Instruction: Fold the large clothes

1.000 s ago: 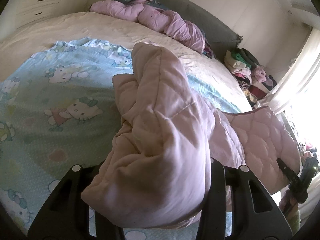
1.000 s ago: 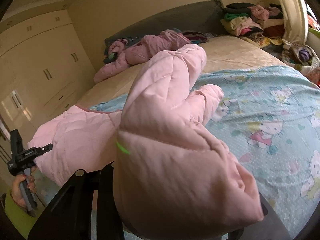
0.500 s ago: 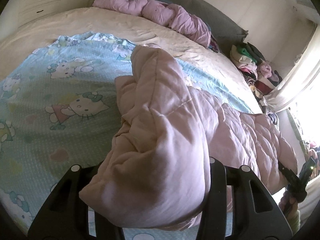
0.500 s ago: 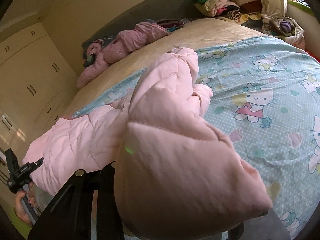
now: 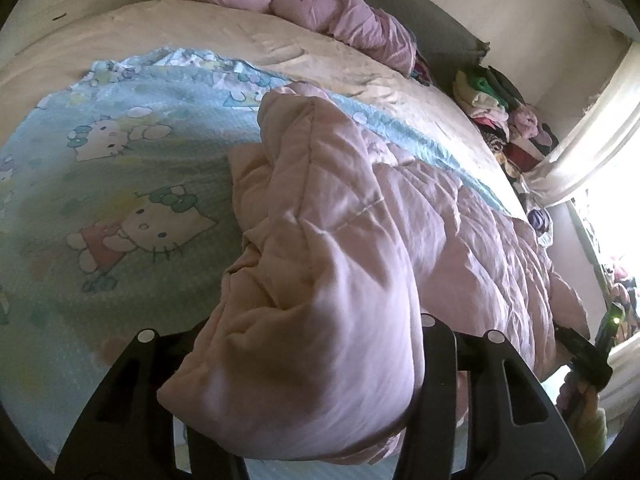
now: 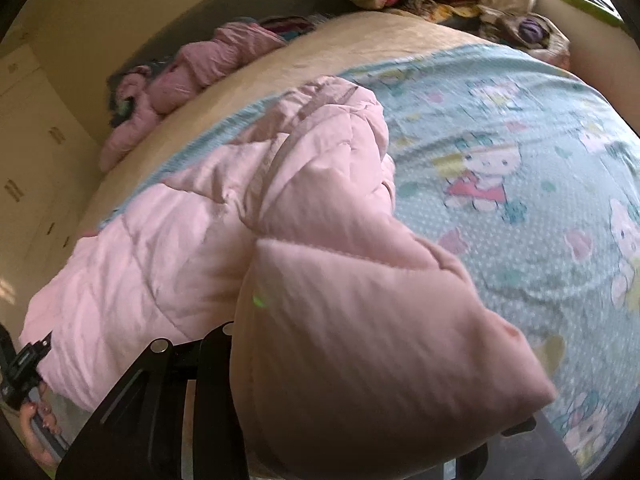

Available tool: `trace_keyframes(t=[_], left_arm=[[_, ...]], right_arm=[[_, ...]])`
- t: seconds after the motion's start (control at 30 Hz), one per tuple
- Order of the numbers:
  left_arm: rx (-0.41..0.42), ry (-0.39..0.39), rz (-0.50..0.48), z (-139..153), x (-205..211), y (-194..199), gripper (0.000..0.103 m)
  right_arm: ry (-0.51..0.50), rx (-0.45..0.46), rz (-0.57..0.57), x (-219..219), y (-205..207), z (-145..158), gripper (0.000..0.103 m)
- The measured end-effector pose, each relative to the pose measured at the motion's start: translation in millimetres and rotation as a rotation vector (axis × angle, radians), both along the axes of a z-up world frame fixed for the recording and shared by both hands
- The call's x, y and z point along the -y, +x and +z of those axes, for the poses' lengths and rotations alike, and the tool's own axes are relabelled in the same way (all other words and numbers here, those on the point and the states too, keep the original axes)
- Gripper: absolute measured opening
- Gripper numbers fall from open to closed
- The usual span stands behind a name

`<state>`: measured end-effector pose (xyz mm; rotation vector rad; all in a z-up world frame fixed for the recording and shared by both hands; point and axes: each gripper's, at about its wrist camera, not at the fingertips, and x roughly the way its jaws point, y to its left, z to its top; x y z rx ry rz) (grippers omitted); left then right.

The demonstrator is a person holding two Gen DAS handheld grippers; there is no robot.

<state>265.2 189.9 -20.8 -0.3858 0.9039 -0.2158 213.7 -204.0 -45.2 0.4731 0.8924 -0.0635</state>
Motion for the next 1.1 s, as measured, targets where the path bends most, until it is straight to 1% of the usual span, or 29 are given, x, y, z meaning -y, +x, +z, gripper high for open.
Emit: trace_keyframes(t=[0.1,0.17,0.27,0.37,0.5,0.63,0.67,0.8,0.87,0.9,0.93,0.97,1.0,1.1], left_arm=[[-0.006,0.015,-0.022,-2,2,1,0.040],[-0.007,0.048,-0.039,-3,4,-2,0.040],[-0.010,0.071,-0.045,-7,4,-5,0.040],[-0.009,0.079,-0.031,-9,5,-8,0.040],[-0.007,0.094,0.001,-11,7,-10,0.041],[-0.013,0.101,0.030,-11,8,-11,0.044],[-0.016,0.107,0.036,-11,9,-12,0.044],[-0.025,0.129,0.055,-9,13,-13,0.044],[-0.029,0.134,0.063,-8,14,-13,0.045],[-0.029,0.137,0.067,-7,14,-13,0.045],[-0.031,0.141,0.070,-7,15,-14,0.045],[-0.032,0.145,0.075,-6,16,-14,0.046],[-0.031,0.147,0.077,-5,16,-15,0.046],[-0.031,0.160,0.087,-4,17,-17,0.052]], right_arm=[[-0.014,-0.020,-0.028,-2,-2,-4,0.034],[-0.009,-0.019,-0.040,-2,-4,-8,0.034],[-0.009,-0.009,-0.053,-1,-11,-14,0.034],[-0.005,0.002,-0.057,1,-14,-21,0.035],[-0.024,-0.015,-0.046,2,-7,-25,0.039],[-0.012,-0.019,-0.032,6,-4,-28,0.046],[0.001,-0.018,-0.031,8,-4,-29,0.047],[-0.001,-0.018,-0.008,11,-3,-29,0.053],[0.008,-0.019,-0.006,16,-2,-28,0.058],[0.014,-0.019,-0.007,17,-2,-29,0.066],[0.021,-0.018,-0.015,22,-3,-29,0.076],[0.025,-0.016,-0.025,25,-4,-29,0.080],[0.029,-0.016,-0.029,28,-5,-29,0.083],[0.058,-0.010,0.000,34,-6,-29,0.083]])
